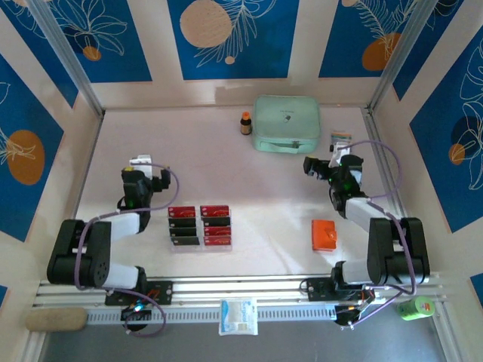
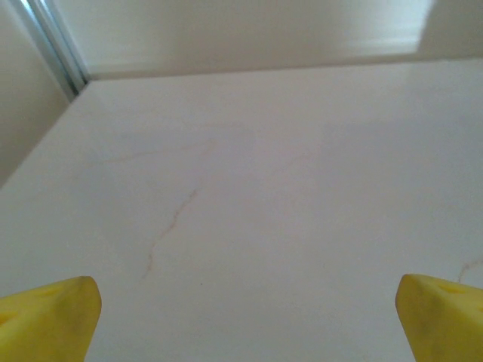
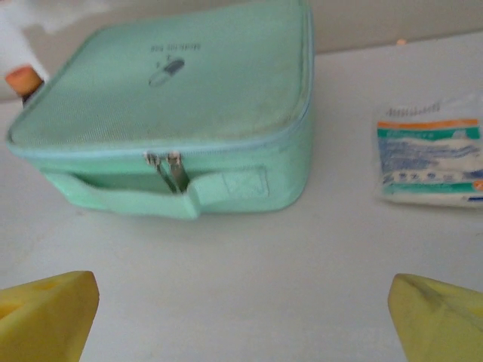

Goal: Put the credit cards into the card holder

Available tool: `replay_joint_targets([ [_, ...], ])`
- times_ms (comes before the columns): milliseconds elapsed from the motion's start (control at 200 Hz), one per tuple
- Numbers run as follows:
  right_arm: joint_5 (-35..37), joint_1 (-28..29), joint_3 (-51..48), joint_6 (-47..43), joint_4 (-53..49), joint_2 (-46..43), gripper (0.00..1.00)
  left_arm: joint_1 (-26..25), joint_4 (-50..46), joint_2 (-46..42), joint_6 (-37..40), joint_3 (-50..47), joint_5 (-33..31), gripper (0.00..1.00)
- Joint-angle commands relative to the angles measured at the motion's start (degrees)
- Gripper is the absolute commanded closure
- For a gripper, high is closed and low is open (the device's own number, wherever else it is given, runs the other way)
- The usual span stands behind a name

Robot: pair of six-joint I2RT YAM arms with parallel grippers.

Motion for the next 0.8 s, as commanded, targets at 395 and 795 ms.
replay_joint_targets([
  [395,-10.83,13.22,11.25,14.33,-45.27,-19.99,0.01,0.74,-72.04,-17.53,-28.20,26.13,12.25,0.00],
  [795,7.93,60.83,5.38,22.27,-55.54,-20.36,0.01,0.54,-80.02,-31.05,-42.43,16.14,29.94,0.00],
])
